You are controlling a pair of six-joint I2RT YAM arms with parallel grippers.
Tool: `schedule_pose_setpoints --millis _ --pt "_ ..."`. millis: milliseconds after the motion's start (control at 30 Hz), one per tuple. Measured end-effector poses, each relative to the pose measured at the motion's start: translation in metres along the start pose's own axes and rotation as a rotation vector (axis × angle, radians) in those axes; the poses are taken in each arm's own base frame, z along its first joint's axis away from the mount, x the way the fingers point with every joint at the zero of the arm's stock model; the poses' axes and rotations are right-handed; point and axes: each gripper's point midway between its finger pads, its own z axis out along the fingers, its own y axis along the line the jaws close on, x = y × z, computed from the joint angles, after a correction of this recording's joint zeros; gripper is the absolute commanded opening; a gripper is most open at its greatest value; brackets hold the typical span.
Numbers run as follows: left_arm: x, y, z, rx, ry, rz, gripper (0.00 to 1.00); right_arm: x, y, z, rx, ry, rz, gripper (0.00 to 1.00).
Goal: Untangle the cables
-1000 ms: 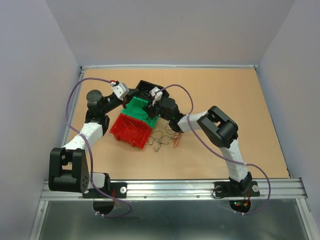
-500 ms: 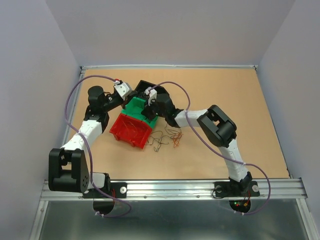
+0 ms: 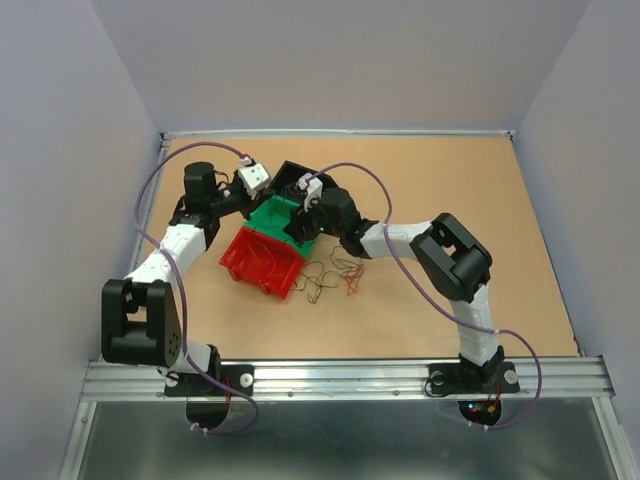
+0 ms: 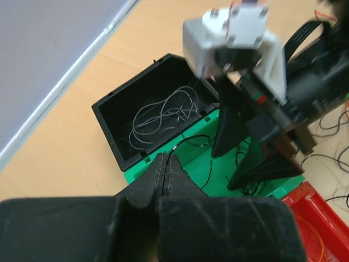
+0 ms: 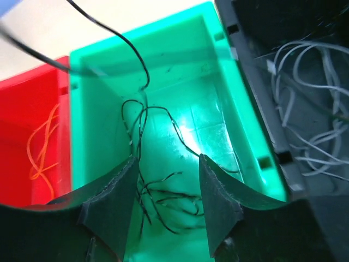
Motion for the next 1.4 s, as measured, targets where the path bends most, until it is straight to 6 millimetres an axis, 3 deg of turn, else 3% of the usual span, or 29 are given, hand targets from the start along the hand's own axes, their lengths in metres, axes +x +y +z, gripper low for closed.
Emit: schedule_pose_setpoints --millis 333,667,900,1200,1400 --pt "0.033 -0.003 0.008 0.08 0.128 -0.021 0.0 -0.035 0.009 -0.036 0.019 -0.116 -0.028 0.57" --pt "0.049 -0.006 0.012 0.073 0.214 -0.003 0.0 -0.037 0.006 -0.065 0.077 -0.154 -0.034 0.57" --pt "0.063 -0.016 0.022 0.089 0.294 0.032 0.0 -0.055 0.0 -0.078 0.134 -0.213 -0.038 0.57" --pt "0.096 -0.029 0.058 0.116 0.468 0.072 0.04 -0.045 -0.011 -0.083 0.19 -0.205 -0.027 0.56" --pt "0.124 -0.03 0.076 0.154 0.617 0.096 0.04 -0.036 -0.015 -0.117 0.227 -0.204 -0.018 0.56"
